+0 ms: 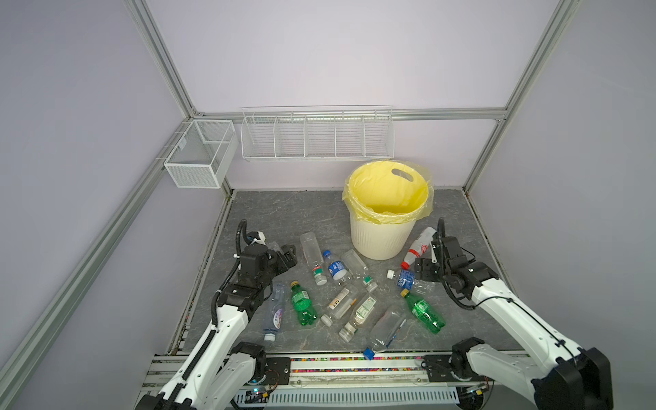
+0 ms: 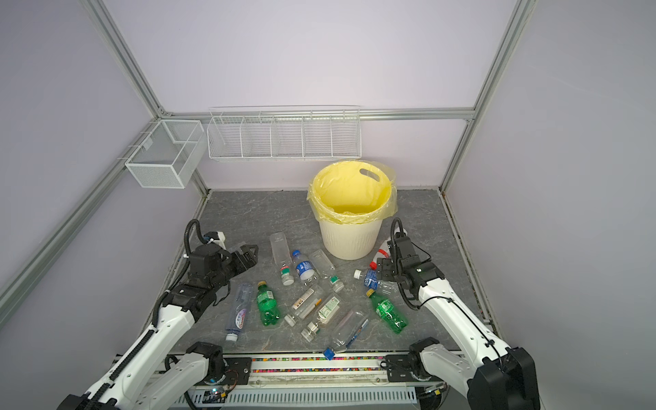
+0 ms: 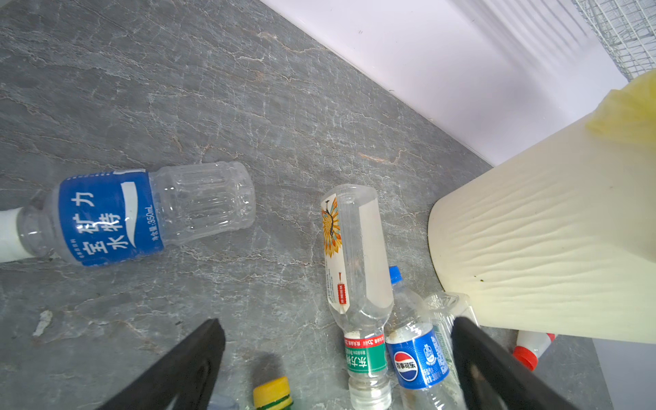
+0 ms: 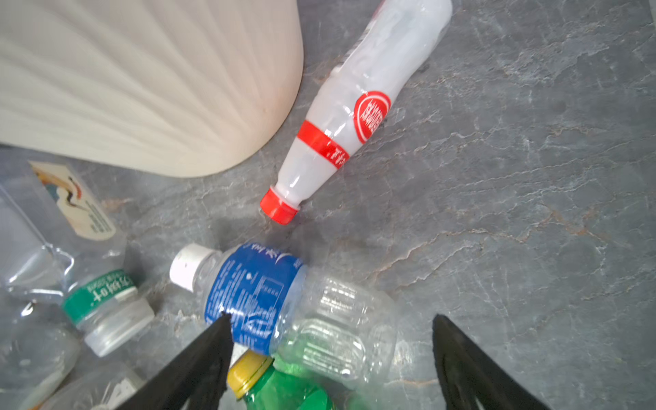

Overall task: Throw the plastic bottles in the bin
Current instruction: 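Reach the right gripper toward the white red-capped bottle while the left arm advances, then close the right gripper on the white red-capped bottle's neck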

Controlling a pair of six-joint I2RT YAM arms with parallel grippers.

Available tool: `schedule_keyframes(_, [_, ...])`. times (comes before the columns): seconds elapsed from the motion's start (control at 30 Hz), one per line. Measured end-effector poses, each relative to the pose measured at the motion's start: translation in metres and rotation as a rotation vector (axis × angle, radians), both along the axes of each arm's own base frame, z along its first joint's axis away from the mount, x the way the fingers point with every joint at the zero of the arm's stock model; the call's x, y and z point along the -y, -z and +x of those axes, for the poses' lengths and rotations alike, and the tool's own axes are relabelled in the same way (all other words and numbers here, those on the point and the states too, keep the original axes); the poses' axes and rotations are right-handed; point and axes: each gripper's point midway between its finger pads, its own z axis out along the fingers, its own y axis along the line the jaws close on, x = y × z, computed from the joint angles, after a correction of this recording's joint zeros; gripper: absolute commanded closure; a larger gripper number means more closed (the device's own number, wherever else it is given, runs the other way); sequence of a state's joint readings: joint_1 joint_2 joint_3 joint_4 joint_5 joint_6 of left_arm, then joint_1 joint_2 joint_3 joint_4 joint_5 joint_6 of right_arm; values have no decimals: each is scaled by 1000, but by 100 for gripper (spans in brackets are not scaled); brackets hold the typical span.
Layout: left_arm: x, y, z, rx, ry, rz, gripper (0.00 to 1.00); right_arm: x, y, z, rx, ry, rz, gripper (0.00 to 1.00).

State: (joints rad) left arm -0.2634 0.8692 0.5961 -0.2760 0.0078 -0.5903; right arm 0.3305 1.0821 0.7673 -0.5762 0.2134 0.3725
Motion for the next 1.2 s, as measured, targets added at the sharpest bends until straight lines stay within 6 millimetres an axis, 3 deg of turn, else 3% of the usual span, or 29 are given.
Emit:
schedule_keyframes(0.2, [-2,2,-1,-9,-7,7,0,-6,12,23,5,43,83,8])
schedule_keyframes(0.47, [-3,3,-3,-16,-12,13,0,1,43,42,-16,158,174,0])
schedule_keyframes(1.0, [-7,13,-1,-41,-20,50,0,-10,91,77,-64,238,244,22])
schedule_keyframes(1.2, [-7,16,0,-50,-17,58,0,-11,95,94,-42,264,259,35])
